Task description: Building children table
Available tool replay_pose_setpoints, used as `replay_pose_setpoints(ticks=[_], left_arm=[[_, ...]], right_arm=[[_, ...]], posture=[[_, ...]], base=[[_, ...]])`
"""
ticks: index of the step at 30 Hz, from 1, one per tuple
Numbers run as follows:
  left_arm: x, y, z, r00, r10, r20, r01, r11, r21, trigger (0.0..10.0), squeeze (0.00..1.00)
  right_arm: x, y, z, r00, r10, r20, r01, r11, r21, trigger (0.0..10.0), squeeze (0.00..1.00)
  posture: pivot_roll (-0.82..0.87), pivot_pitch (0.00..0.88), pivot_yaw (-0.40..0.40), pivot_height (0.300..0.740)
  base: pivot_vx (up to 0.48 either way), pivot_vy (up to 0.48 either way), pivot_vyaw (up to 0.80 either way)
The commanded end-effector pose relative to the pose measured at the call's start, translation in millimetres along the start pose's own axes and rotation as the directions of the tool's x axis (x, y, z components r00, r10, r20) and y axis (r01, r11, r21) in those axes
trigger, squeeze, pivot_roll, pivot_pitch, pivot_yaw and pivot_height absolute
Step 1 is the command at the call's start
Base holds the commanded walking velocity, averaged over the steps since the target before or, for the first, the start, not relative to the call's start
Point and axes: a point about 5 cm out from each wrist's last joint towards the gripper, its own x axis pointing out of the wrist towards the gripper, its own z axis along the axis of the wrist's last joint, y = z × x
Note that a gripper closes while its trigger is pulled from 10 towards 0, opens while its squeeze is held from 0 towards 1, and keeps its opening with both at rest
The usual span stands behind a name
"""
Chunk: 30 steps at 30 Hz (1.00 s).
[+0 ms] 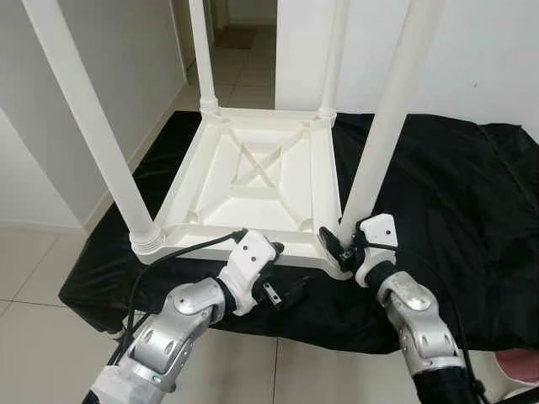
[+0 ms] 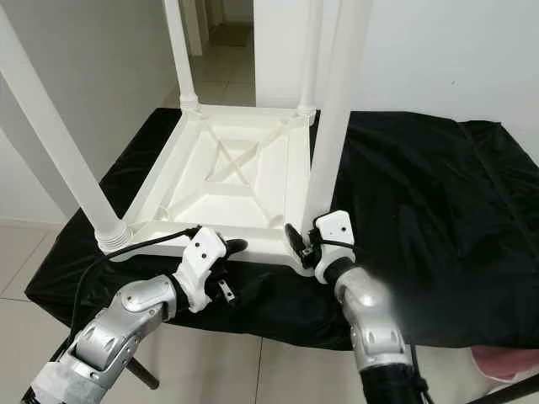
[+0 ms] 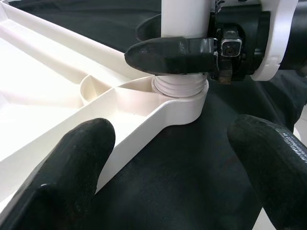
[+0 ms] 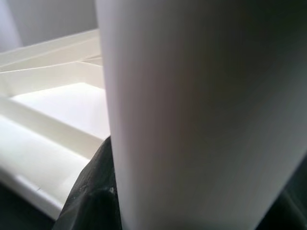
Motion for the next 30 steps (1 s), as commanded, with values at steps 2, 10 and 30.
replay_pose_setpoints(ticks=[2,10,30], left_arm=[[-3.3,-1.0,-1.1,0.998,-0.057,-0.02,0.057,0.998,0.006,10.0,0.0],[-13.3,9.9,-6.8,0.999,0.02,-0.045,-0.019,1.0,0.022,10.0,0.0],[-21.9,18.4,-15.0,0.992,0.112,-0.063,-0.111,0.994,0.015,10.0,0.0]], right_arm=[[-2.7,8.0,-3.9,0.995,-0.095,-0.043,0.095,0.995,-0.001,10.0,0.0],[-9.3,16.9,-9.9,0.945,-0.317,-0.082,0.32,0.947,0.034,10.0,0.0],[-1.0,24.5,5.1,0.947,-0.322,0.014,0.316,0.937,0.146,10.0,1.0]], posture=[[-0.05,0.0,0.053,0.74],[-0.03,0.0,0.051,0.74],[-0.03,0.0,0.068,0.74]], base=[[0.0,0.0,0.0],[0.0,0.0,0.0],[0.0,0.0,0.0]])
